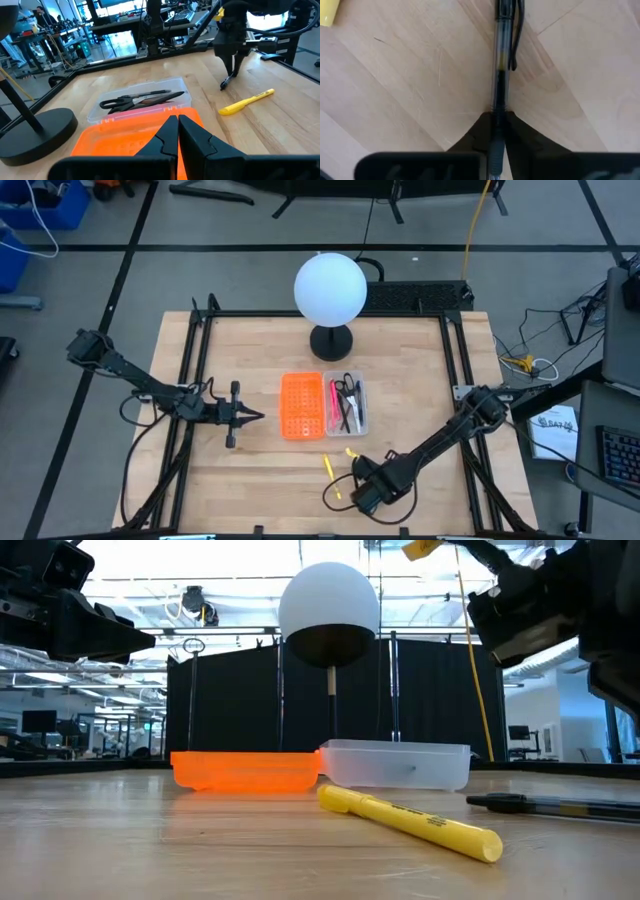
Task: Pick & place school supplies into a supply box
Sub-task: Put the black pen into the pencil box
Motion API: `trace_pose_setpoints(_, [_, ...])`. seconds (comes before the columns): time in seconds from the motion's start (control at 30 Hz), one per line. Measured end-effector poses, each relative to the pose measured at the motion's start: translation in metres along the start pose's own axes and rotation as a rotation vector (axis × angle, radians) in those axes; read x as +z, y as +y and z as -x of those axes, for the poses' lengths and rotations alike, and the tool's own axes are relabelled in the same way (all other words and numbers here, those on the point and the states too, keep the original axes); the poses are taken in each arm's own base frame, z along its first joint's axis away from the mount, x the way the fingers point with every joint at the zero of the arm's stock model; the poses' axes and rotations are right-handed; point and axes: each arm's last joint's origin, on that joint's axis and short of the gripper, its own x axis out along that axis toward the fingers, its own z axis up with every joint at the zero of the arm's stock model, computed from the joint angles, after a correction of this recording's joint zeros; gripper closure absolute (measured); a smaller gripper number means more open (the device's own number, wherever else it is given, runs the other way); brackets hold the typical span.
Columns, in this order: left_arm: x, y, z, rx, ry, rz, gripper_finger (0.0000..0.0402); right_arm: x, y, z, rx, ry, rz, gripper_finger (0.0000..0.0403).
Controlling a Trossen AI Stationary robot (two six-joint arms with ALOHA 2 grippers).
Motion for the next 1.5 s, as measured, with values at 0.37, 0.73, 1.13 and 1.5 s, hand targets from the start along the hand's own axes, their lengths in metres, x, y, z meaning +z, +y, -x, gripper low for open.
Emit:
trace_pose_setpoints(0.37, [0.000,0.000,0.000,0.000,0.000,-0.001,0.0380,0.008,-0.002,0.039,0.176,-0.056,-0.090,0.0379])
trace_pose_setpoints(0.73, [0.000,0.000,0.000,-0.001,0.002,0.007,0.0380,0.005,-0.021,0.108,0.342,-0.347,-0.232,0.0379])
trace_pose_setpoints(1.13, [0.000,0.000,0.000,0.000,0.003,0.003,0.0380,0.026,-0.040,0.132,0.377,-0.478,-0.333,0.0379])
trace_pose_setpoints(1.5, [0.000,0.000,0.000,-0.001,0.003,-0.001,0.0380,0.075,-0.056,0.136,0.468,-0.434,-0.474,0.0370])
